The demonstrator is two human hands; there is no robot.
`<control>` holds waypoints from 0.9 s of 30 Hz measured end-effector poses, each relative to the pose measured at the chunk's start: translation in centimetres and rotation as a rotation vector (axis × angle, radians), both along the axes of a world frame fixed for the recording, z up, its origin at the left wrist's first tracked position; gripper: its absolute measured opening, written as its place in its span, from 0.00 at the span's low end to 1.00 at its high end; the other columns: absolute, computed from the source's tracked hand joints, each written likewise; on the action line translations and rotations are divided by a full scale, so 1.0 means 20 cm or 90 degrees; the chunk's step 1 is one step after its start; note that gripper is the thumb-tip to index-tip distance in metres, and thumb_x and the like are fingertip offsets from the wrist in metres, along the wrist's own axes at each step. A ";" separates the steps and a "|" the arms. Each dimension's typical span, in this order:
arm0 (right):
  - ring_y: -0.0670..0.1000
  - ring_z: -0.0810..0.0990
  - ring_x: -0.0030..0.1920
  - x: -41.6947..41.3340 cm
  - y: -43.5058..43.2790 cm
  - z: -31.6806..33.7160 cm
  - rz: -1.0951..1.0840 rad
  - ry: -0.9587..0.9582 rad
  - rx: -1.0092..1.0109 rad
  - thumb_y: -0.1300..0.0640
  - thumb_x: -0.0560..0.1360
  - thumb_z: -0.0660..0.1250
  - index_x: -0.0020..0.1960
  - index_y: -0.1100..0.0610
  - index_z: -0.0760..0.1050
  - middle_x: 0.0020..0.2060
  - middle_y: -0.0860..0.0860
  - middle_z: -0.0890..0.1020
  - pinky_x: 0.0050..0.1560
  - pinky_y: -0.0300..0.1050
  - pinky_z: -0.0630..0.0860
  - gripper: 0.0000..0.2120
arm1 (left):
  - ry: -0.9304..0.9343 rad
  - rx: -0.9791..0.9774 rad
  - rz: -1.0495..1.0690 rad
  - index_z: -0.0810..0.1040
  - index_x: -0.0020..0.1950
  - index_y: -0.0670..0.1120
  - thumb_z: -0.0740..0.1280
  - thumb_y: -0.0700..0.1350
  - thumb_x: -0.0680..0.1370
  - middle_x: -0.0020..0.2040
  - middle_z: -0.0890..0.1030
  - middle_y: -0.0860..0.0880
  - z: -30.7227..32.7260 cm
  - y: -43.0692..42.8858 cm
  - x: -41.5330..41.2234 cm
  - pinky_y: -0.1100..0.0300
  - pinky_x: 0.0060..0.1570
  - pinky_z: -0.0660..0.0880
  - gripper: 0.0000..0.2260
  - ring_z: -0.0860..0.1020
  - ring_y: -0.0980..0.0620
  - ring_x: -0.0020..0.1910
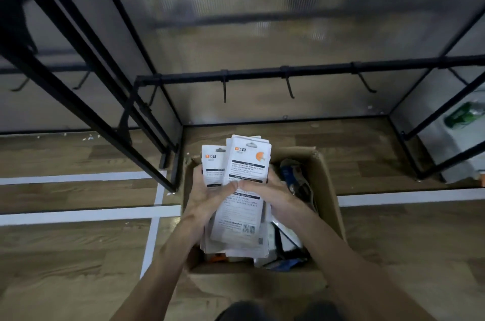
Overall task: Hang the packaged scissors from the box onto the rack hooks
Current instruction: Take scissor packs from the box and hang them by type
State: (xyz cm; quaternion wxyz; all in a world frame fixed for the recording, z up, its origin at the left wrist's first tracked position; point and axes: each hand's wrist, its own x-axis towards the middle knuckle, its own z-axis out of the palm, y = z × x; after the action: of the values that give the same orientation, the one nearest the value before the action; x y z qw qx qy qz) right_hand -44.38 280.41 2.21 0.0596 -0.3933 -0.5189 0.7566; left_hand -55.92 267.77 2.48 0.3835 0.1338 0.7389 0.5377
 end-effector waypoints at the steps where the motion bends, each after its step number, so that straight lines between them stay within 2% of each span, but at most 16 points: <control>1: 0.47 0.84 0.53 0.01 0.00 0.11 -0.008 0.011 -0.007 0.62 0.70 0.78 0.64 0.51 0.74 0.52 0.47 0.85 0.52 0.42 0.79 0.26 | 0.003 -0.019 0.014 0.63 0.73 0.51 0.83 0.48 0.67 0.57 0.85 0.54 0.11 0.00 -0.01 0.55 0.58 0.78 0.41 0.83 0.55 0.56; 3: 0.46 0.83 0.51 0.02 -0.01 0.34 -0.033 0.005 0.005 0.61 0.71 0.78 0.63 0.52 0.73 0.52 0.47 0.84 0.46 0.39 0.78 0.24 | 0.006 -0.051 0.020 0.64 0.75 0.46 0.83 0.60 0.61 0.64 0.81 0.48 0.33 0.02 -0.01 0.46 0.65 0.76 0.50 0.80 0.47 0.63; 4: 0.44 0.82 0.50 0.02 -0.02 0.46 -0.049 -0.005 0.026 0.60 0.71 0.78 0.60 0.51 0.74 0.50 0.46 0.84 0.44 0.36 0.77 0.21 | -0.006 -0.058 0.012 0.68 0.74 0.45 0.81 0.63 0.59 0.65 0.81 0.46 0.43 0.02 0.00 0.43 0.65 0.77 0.49 0.80 0.45 0.63; 7: 0.42 0.84 0.46 0.07 -0.02 0.78 -0.061 -0.005 0.091 0.61 0.72 0.76 0.51 0.49 0.77 0.44 0.43 0.85 0.40 0.32 0.77 0.12 | -0.025 -0.064 0.000 0.75 0.69 0.44 0.77 0.63 0.59 0.62 0.83 0.45 0.68 0.03 0.03 0.43 0.62 0.79 0.43 0.82 0.45 0.60; 10: 0.39 0.85 0.44 0.17 -0.03 1.12 -0.036 0.031 0.060 0.64 0.76 0.72 0.51 0.48 0.77 0.41 0.38 0.86 0.39 0.33 0.78 0.12 | -0.010 -0.076 -0.035 0.77 0.68 0.53 0.80 0.70 0.59 0.61 0.84 0.50 0.88 0.03 0.06 0.44 0.61 0.79 0.43 0.82 0.47 0.61; 12: 0.42 0.85 0.47 0.24 -0.04 1.33 -0.025 0.039 0.025 0.62 0.77 0.71 0.56 0.48 0.76 0.47 0.41 0.86 0.42 0.35 0.79 0.12 | -0.043 -0.085 -0.022 0.76 0.67 0.57 0.81 0.69 0.59 0.62 0.84 0.51 1.04 0.01 0.09 0.43 0.59 0.79 0.40 0.83 0.46 0.60; 14: 0.47 0.85 0.52 0.28 -0.05 1.55 -0.025 0.034 0.012 0.60 0.77 0.72 0.61 0.49 0.75 0.54 0.48 0.85 0.45 0.39 0.81 0.15 | -0.081 -0.073 -0.018 0.77 0.65 0.56 0.83 0.65 0.60 0.58 0.85 0.50 1.35 0.01 0.15 0.43 0.56 0.80 0.37 0.84 0.45 0.57; 16: 0.42 0.85 0.48 0.32 -0.06 1.80 -0.032 0.016 0.004 0.59 0.76 0.73 0.62 0.50 0.72 0.56 0.50 0.84 0.41 0.35 0.80 0.18 | -0.094 -0.050 -0.032 0.80 0.60 0.53 0.83 0.57 0.64 0.53 0.87 0.49 1.67 0.02 0.21 0.45 0.54 0.81 0.27 0.86 0.45 0.52; 18: 0.34 0.83 0.41 0.35 -0.06 2.08 -0.030 0.006 0.013 0.60 0.77 0.72 0.60 0.50 0.71 0.53 0.47 0.83 0.35 0.29 0.76 0.16 | -0.117 -0.014 -0.043 0.82 0.58 0.49 0.80 0.47 0.70 0.51 0.88 0.47 1.96 0.01 0.25 0.51 0.47 0.83 0.17 0.87 0.46 0.49; 20: 0.31 0.80 0.36 0.37 -0.07 2.35 -0.010 0.011 0.037 0.63 0.77 0.71 0.55 0.49 0.72 0.50 0.45 0.82 0.32 0.26 0.73 0.13 | -0.141 0.009 -0.035 0.82 0.59 0.47 0.79 0.44 0.72 0.51 0.87 0.45 2.22 0.00 0.29 0.53 0.42 0.83 0.17 0.87 0.45 0.48; 23: 0.31 0.79 0.32 0.40 -0.07 2.63 -0.011 0.010 0.050 0.65 0.77 0.71 0.50 0.49 0.72 0.45 0.43 0.80 0.30 0.25 0.71 0.13 | -0.150 0.031 -0.010 0.80 0.62 0.46 0.81 0.47 0.68 0.53 0.87 0.44 2.49 -0.02 0.33 0.52 0.43 0.83 0.24 0.87 0.44 0.49; 25: 0.34 0.78 0.36 0.41 -0.09 2.77 -0.013 0.002 0.041 0.63 0.77 0.72 0.58 0.53 0.71 0.46 0.43 0.79 0.29 0.25 0.70 0.14 | -0.152 0.055 0.009 0.81 0.61 0.46 0.79 0.43 0.70 0.51 0.87 0.45 2.63 -0.04 0.36 0.55 0.40 0.83 0.20 0.87 0.45 0.47; 27: 0.36 0.78 0.43 0.44 -0.13 2.86 -0.007 0.000 0.041 0.61 0.76 0.73 0.64 0.54 0.68 0.53 0.46 0.80 0.31 0.25 0.72 0.21 | -0.160 0.081 0.015 0.80 0.61 0.47 0.80 0.42 0.70 0.52 0.87 0.45 2.75 -0.08 0.41 0.54 0.41 0.83 0.21 0.87 0.45 0.48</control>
State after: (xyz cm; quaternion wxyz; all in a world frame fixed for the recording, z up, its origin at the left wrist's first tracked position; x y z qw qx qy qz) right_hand -35.66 277.82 59.47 0.0764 -0.3944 -0.5407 0.7391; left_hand -47.70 266.24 57.44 0.4571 0.0807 0.6508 0.6008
